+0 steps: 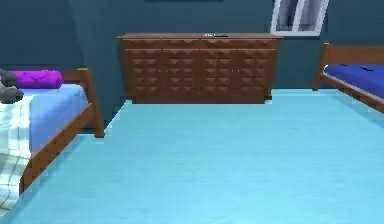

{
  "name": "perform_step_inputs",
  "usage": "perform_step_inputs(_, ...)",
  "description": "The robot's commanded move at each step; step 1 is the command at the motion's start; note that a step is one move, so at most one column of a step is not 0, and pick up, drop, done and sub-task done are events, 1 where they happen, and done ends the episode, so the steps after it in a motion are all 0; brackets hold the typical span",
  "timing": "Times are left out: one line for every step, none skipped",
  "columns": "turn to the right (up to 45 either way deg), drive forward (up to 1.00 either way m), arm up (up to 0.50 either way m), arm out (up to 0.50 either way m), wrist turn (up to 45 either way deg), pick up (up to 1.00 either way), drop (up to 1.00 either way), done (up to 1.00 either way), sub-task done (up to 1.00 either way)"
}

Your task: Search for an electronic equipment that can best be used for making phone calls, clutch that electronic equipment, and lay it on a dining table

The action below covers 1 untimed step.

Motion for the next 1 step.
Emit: perform_step_inputs(33.0,0.0,0.0,0.0,0.0,0.0,0.0,0.0,0.0)
